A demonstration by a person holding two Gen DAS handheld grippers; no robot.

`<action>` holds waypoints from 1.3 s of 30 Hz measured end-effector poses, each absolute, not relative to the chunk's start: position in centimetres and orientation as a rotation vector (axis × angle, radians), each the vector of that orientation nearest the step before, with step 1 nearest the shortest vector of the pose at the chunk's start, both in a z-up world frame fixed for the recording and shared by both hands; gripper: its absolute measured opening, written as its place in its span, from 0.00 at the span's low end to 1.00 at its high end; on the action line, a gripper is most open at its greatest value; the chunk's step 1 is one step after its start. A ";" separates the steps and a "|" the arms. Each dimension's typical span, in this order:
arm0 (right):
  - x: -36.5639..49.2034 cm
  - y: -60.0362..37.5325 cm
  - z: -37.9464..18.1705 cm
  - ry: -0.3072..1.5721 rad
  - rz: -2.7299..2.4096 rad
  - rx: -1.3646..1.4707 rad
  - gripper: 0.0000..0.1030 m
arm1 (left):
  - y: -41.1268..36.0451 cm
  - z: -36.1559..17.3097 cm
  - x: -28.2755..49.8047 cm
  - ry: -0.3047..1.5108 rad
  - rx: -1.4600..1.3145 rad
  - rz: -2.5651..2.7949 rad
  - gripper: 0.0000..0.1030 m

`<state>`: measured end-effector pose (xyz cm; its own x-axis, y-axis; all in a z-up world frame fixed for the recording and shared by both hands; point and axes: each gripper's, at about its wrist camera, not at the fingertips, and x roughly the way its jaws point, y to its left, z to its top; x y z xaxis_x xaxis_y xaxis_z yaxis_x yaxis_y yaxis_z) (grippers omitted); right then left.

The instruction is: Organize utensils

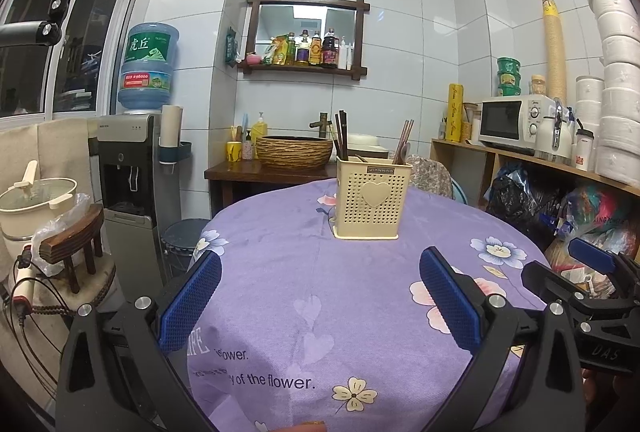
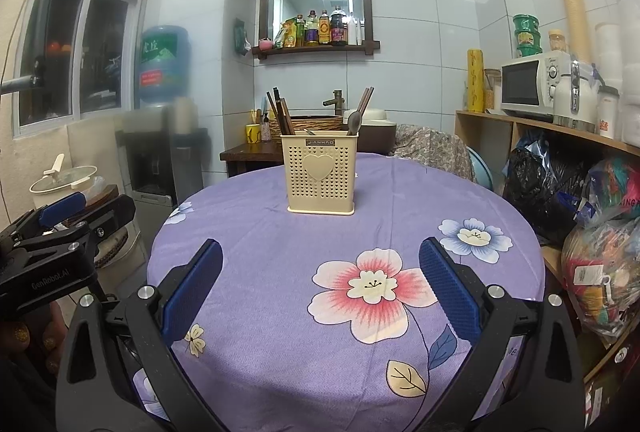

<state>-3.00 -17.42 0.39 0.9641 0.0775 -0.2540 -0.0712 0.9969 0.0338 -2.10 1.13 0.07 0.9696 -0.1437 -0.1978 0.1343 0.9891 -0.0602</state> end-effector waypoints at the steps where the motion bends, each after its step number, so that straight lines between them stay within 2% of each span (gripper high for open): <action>1: -3.0 -17.4 0.4 0.258 0.075 0.025 0.94 | 1.2 0.1 -2.1 0.204 -0.047 -0.141 0.95; 39: -2.9 -17.2 0.5 0.266 0.072 0.033 0.94 | 0.9 0.7 -1.4 0.243 -0.054 -0.133 0.95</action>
